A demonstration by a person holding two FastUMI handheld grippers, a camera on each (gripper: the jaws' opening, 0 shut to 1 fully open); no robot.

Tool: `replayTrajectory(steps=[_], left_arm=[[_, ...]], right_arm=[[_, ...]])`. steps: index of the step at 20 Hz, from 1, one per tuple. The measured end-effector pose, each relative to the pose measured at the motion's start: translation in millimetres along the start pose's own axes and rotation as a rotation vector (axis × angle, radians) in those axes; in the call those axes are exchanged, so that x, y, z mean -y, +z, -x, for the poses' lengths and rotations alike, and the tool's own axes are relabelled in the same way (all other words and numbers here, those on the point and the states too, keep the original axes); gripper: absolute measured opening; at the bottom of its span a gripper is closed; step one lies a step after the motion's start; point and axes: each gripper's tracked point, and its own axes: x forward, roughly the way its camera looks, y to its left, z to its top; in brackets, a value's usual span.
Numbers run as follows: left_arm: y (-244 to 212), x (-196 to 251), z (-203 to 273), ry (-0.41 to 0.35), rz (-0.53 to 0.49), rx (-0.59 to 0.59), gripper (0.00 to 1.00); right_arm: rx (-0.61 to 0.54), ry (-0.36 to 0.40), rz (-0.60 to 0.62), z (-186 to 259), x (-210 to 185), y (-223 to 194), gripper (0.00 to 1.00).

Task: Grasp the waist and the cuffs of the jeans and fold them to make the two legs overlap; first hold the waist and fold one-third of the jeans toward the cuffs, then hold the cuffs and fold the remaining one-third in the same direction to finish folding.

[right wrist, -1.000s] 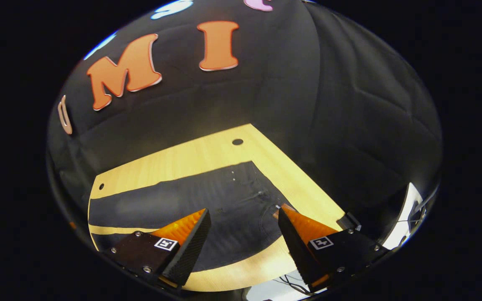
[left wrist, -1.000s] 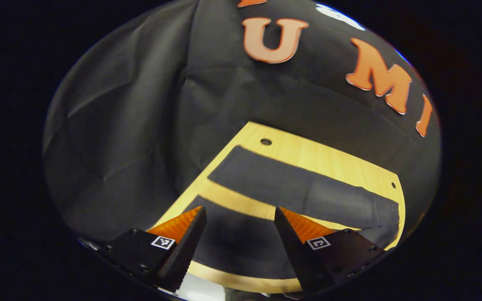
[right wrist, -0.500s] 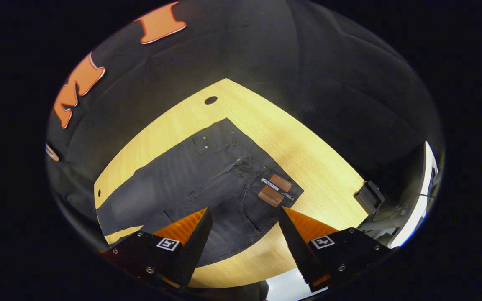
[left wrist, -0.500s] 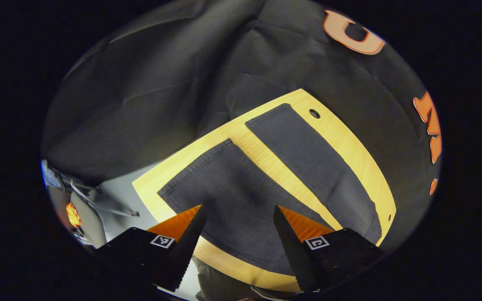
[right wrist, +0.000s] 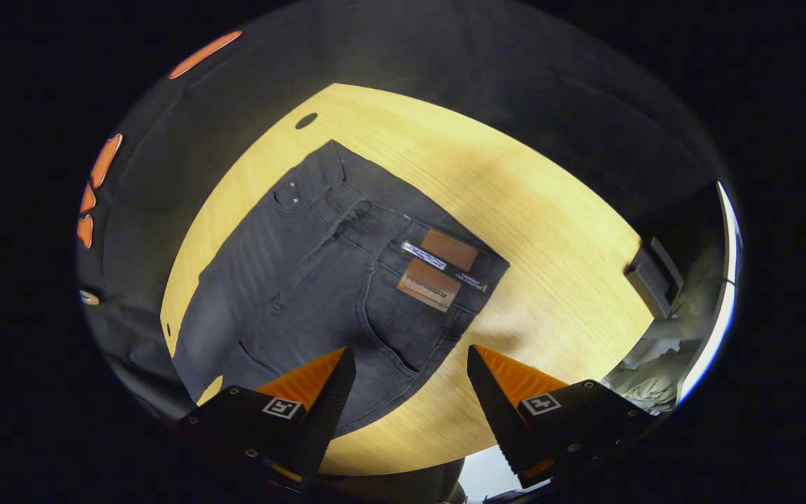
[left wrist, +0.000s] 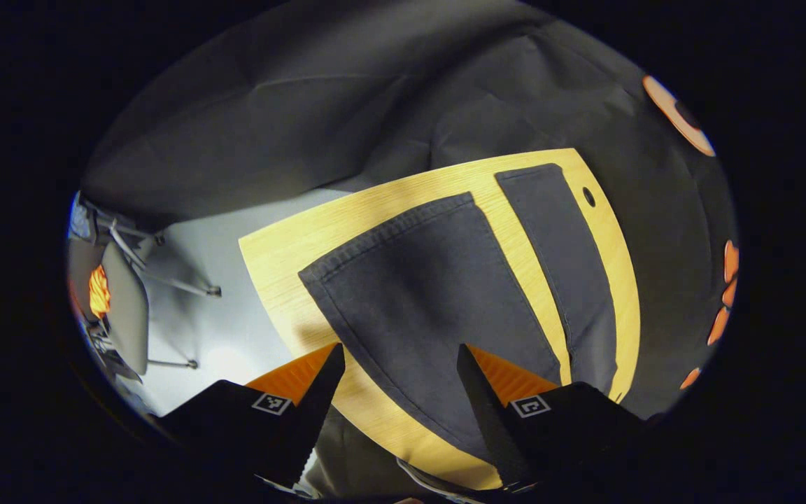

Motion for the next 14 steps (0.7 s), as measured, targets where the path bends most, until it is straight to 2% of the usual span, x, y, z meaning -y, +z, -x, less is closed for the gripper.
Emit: replayTrajectory(steps=[6,11,14], left_arm=[[5.6,-13.7,-20.9,-0.058,0.1,-0.005,0.97],[18.3,-10.8,-27.2,-0.129,0.083,0.021,0.93],[23.9,-9.4,-30.0,-0.118,0.07,0.025,0.93]], right_arm=[[-0.028,0.013,-0.052,-13.1,5.2,-9.8,0.98],[-0.029,0.03,-0.084,-22.1,4.0,-8.8,0.98],[-0.025,0.047,-0.122,-23.5,-0.3,-1.3,0.97]])
